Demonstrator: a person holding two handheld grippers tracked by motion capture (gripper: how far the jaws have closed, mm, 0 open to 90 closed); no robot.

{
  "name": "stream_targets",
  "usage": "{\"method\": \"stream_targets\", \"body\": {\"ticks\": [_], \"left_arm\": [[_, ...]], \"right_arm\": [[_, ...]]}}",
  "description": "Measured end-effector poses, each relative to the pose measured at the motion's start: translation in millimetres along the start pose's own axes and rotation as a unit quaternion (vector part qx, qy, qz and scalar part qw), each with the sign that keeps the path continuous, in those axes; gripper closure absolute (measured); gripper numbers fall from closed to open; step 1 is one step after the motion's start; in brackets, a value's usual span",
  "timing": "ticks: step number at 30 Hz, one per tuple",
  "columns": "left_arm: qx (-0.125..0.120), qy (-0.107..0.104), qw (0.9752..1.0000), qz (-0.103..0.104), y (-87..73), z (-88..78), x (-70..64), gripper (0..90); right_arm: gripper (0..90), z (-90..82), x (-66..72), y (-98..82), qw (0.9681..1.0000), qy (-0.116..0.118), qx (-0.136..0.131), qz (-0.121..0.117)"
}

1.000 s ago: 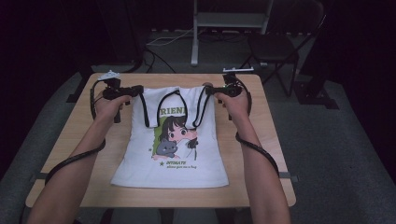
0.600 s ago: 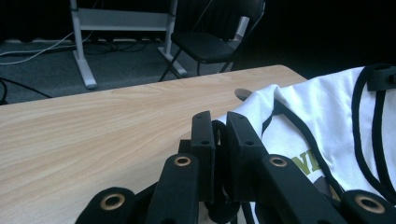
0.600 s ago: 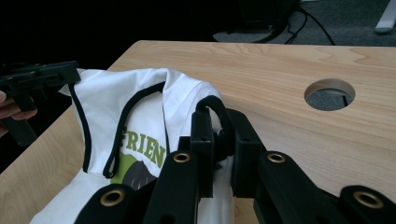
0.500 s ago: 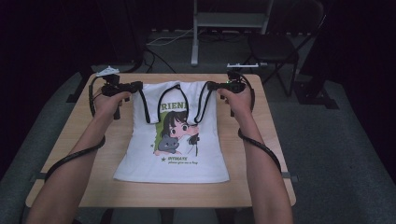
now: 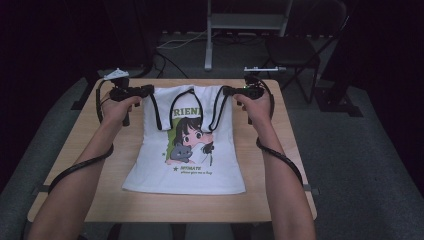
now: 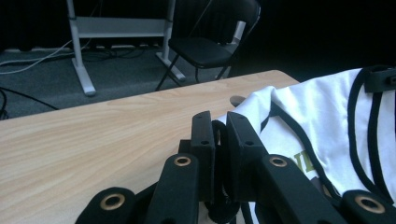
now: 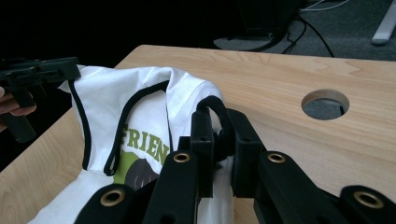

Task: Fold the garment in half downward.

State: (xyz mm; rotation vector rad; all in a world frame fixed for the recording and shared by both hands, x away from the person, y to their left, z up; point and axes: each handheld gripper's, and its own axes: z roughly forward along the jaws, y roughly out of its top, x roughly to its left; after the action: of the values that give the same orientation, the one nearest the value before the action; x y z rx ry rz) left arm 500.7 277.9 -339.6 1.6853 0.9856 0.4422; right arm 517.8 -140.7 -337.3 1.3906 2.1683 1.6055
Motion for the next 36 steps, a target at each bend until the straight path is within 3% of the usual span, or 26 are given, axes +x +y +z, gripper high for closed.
{"method": "stream_targets", "body": {"ticks": [6,15,23,36], "left_arm": [[-0.004,-0.004,1.0000,0.007,7.2,0.0,-3.5,82.1],[-0.010,-0.005,0.9999,0.000,7.0,-4.3,0.3,82.1],[0.003,-0.007,1.0000,-0.001,-4.2,-7.1,1.3,82.1],[0.009,-0.015,0.9998,0.011,-15.5,-11.0,-5.3,82.1]], "right_arm": [[83.0,-1.7,2.1,5.3,1.0000,0.002,-0.006,-0.002],[83.0,-4.6,4.1,8.5,0.9998,0.014,-0.014,-0.002],[83.0,-4.3,2.1,-2.4,0.9998,0.016,0.000,-0.012],[82.9,-6.5,3.0,-14.2,0.9986,0.045,0.010,-0.027]]}}
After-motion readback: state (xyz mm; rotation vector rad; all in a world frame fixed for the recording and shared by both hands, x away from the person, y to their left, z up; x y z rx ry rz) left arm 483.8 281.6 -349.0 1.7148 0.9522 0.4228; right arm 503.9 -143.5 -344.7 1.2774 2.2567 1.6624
